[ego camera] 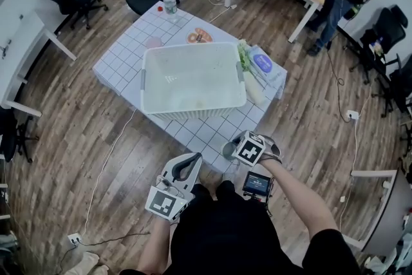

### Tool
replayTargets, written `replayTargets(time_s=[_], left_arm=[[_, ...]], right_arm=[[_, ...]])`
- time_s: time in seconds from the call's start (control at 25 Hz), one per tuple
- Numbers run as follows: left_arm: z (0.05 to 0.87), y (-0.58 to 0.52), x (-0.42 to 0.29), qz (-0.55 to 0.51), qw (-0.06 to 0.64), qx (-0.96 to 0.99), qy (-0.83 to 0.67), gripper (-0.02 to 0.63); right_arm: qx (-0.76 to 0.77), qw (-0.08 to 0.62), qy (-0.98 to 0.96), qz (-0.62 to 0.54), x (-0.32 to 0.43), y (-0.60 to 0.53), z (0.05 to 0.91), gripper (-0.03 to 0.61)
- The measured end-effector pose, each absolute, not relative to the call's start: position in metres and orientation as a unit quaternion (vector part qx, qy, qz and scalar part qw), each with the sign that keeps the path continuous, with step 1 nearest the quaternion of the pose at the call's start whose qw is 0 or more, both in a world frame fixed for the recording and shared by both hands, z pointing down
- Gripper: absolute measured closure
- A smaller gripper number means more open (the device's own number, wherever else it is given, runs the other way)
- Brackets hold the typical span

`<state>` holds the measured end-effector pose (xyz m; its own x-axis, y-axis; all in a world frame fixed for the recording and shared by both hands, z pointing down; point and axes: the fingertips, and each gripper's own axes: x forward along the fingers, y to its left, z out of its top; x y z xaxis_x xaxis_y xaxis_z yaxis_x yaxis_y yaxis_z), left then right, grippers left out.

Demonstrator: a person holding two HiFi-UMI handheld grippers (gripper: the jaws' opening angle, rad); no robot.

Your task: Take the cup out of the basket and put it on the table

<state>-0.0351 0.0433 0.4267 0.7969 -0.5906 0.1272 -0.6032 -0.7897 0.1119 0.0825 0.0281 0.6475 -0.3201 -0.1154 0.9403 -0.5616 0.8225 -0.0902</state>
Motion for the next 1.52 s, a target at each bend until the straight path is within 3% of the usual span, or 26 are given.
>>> replayTargets(time_s=[0.52, 0.72, 0.92, 1.52], left_arm=[[0.427, 0.045, -0.036, 0.036, 0.080, 0.945, -0.316, 0.606], [0.428, 0.043, -0.036, 0.040, 0.070, 0.946, -0.314, 0.606], [0.429, 0.042, -0.034, 0.039, 0.072, 0.947, -0.310, 0.606], [0.420, 0.039, -0.031, 0.042, 0.065, 0.947, -0.311, 0.606]], right_arm=[[0.205, 0.563, -0.772, 0.212, 0.083, 0.015, 0.656, 0.551], [0.197, 0.546, -0.785, 0.217, 0.081, 0.018, 0.654, 0.546], [0.190, 0.528, -0.798, 0.220, 0.077, 0.019, 0.650, 0.481], [0.248, 0.450, -0.832, 0.211, 0.078, 0.005, 0.609, 0.480]])
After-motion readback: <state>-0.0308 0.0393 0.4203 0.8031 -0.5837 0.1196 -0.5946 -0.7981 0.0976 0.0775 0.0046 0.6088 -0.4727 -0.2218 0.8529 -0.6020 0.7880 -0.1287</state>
